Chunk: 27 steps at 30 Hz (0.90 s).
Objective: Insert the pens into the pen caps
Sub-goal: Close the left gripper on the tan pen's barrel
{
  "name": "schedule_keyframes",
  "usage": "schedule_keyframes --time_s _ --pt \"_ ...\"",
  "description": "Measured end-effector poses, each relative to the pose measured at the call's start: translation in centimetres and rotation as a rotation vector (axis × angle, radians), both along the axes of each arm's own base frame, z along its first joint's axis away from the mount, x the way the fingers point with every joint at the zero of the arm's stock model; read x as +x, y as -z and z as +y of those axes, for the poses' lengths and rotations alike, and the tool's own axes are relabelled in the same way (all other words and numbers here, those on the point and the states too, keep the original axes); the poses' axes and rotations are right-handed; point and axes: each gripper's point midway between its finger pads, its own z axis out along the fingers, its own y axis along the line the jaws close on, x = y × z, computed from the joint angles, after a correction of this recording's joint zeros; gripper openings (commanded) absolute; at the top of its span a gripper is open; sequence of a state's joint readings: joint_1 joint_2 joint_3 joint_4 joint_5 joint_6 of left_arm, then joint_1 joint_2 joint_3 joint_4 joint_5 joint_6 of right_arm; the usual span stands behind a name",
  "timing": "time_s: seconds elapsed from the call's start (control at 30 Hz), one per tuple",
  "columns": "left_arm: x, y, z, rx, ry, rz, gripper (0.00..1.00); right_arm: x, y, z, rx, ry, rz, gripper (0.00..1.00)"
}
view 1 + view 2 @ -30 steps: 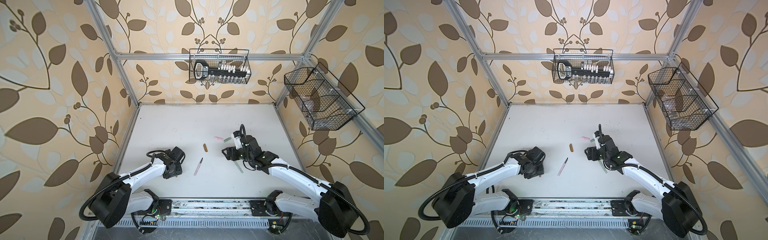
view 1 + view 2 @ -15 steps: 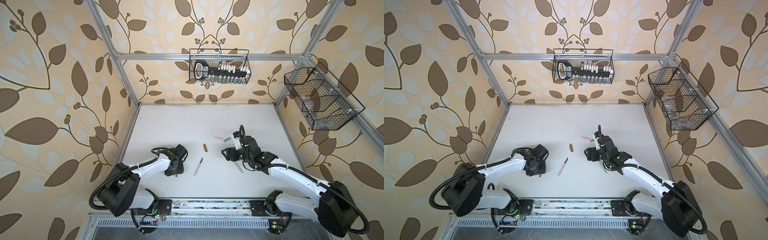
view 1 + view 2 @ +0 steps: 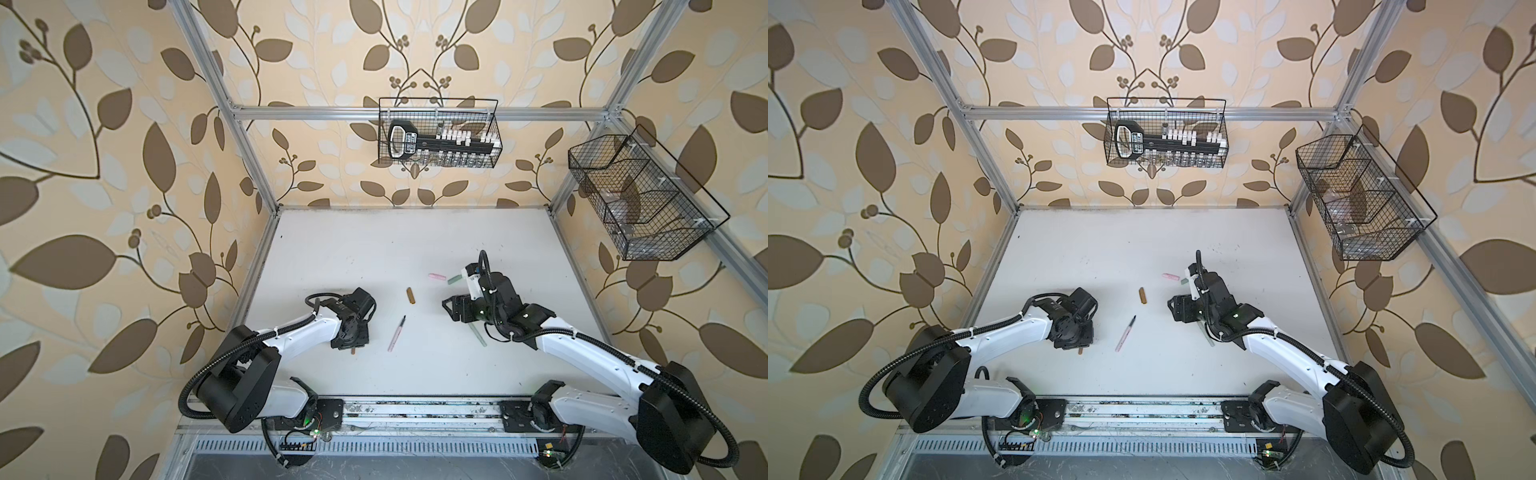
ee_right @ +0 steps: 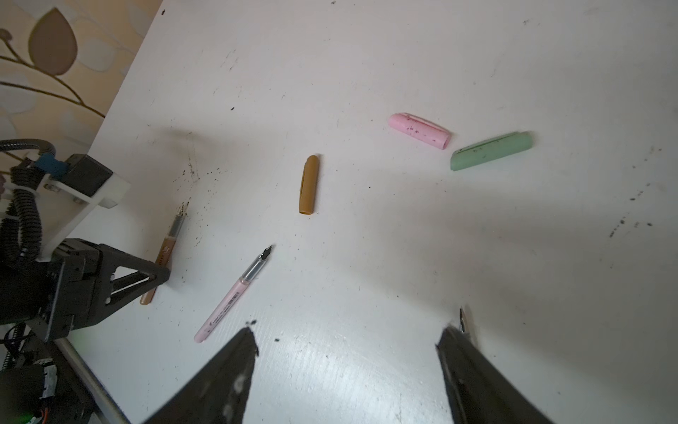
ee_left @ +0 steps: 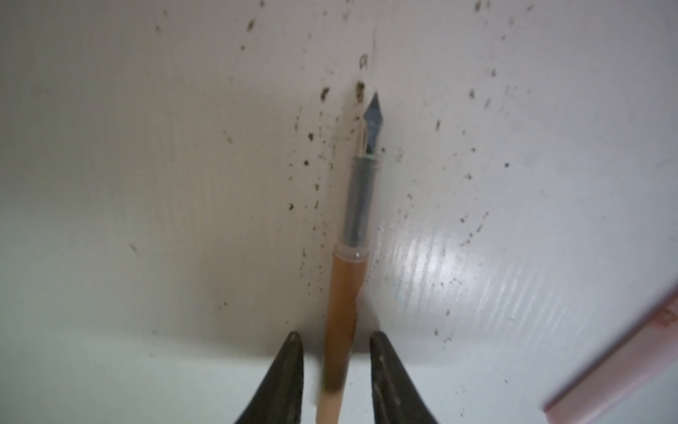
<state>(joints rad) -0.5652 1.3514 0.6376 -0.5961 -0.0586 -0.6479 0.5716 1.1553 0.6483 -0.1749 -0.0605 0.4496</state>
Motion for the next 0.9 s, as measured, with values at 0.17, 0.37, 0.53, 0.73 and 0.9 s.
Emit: schedule_keyframes --time_s 0.17,0.37,0.53,0.73,0.9 --pt "-0.2 0.0 -0.7 -0.004 0.040 -0.004 0.20 0.0 0.0 0.1 0.003 -0.002 0.000 0.80" --pt "0.0 0.1 -1.5 0.007 0.076 -0.003 0.09 0.0 -0.1 0.2 0.007 -0.002 -0.002 0.80" --pt "0.0 0.0 -1.6 0.015 0.083 -0.001 0.04 -0.1 0.1 0.4 0.008 -0.007 0.003 0.80" --pt "0.0 0.0 -1.6 0.023 0.090 -0.008 0.00 -0.1 -0.1 0.7 0.017 -0.016 0.001 0.80" --pt "0.2 -0.3 -1.7 0.021 0.108 -0.017 0.00 -0.2 -0.7 1.6 0.063 -0.039 -0.003 0.80"
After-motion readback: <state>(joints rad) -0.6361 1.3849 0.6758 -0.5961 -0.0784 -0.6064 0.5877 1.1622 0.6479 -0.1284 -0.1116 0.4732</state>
